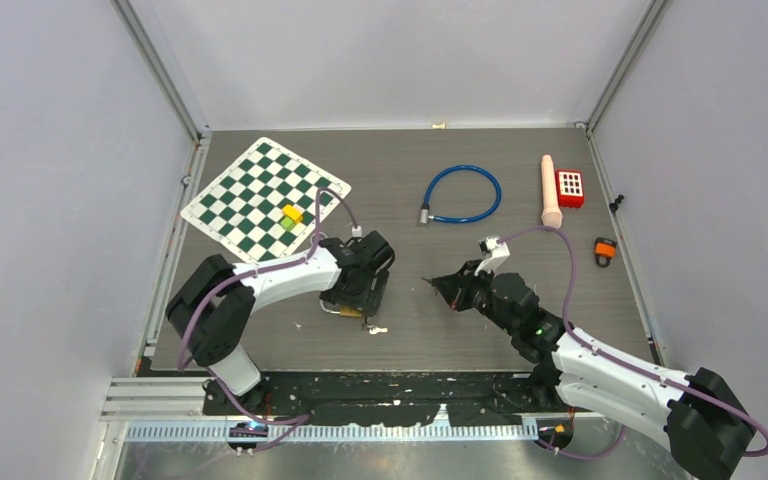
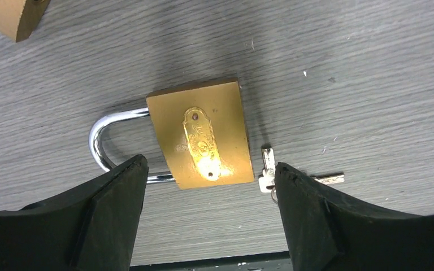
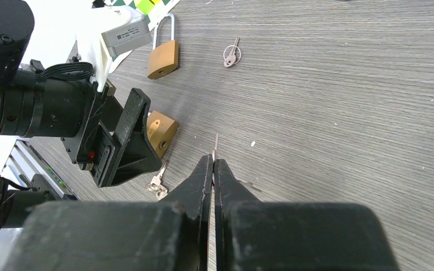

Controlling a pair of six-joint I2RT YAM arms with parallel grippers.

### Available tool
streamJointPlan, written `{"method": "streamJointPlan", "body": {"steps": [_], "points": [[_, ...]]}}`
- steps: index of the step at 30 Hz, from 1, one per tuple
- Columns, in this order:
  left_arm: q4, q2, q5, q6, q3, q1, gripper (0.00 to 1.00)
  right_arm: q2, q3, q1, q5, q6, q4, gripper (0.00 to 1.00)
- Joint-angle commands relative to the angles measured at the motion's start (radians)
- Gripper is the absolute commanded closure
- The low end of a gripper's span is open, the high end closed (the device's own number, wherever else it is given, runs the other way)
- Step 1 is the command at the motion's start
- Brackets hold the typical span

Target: Unlock with the key

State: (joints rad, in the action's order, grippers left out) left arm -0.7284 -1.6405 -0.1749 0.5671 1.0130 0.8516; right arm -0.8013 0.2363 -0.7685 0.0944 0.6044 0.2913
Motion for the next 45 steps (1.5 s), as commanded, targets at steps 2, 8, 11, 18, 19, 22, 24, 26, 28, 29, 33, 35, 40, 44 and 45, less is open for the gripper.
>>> {"method": "streamJointPlan", "body": {"steps": [2,8,11,18,19,22,24,26,28,29,33,35,40,44,45], "points": [[0.029,-0.01,-0.05,0.154,0.041,-0.009,0.19,0.003,0.005,0.003,0.004,0.011,0.051,0.95],[0.04,-0.076,-0.077,0.248,0.081,-0.033,0.23,0.001,0.007,0.003,-0.002,0.013,0.054,0.95],[0.026,-0.111,-0.097,0.261,0.105,-0.038,0.26,0.004,0.004,0.003,0.003,0.011,0.054,0.95],[0.014,-0.149,-0.124,0.294,0.103,-0.066,0.32,-0.011,0.005,0.003,0.001,0.011,0.066,0.95],[0.016,-0.154,-0.122,0.295,0.101,-0.072,0.32,-0.017,0.005,0.003,-0.002,0.011,0.069,0.95],[0.022,-0.166,-0.107,0.29,0.102,-0.084,0.34,-0.023,0.005,0.003,-0.005,0.012,0.075,0.95],[0.022,-0.169,-0.099,0.285,0.103,-0.087,0.36,-0.022,0.006,0.004,-0.005,0.013,0.074,0.95],[0.023,-0.169,-0.09,0.279,0.101,-0.088,0.39,-0.018,0.004,0.003,-0.003,0.014,0.074,0.95],[0.024,-0.169,-0.084,0.276,0.101,-0.088,0.42,-0.015,0.003,0.003,-0.001,0.013,0.072,0.95],[0.024,-0.168,-0.08,0.273,0.1,-0.088,0.44,-0.014,0.003,0.004,0.0,0.013,0.072,0.95],[0.018,-0.165,-0.062,0.26,0.096,-0.088,0.47,-0.015,0.006,0.004,-0.002,0.012,0.071,0.95],[0.014,-0.156,-0.06,0.248,0.093,-0.088,0.45,-0.014,0.005,0.004,-0.003,0.014,0.071,0.95],[0.006,-0.152,-0.055,0.172,0.102,-0.088,0.41,-0.013,0.005,0.003,-0.005,0.016,0.071,0.95],[0.005,-0.172,-0.044,0.127,0.121,-0.089,0.42,-0.015,0.005,0.003,-0.01,0.019,0.074,0.95],[0.004,-0.176,-0.036,0.121,0.124,-0.089,0.43,-0.015,0.005,0.003,-0.01,0.019,0.073,0.95]]}}
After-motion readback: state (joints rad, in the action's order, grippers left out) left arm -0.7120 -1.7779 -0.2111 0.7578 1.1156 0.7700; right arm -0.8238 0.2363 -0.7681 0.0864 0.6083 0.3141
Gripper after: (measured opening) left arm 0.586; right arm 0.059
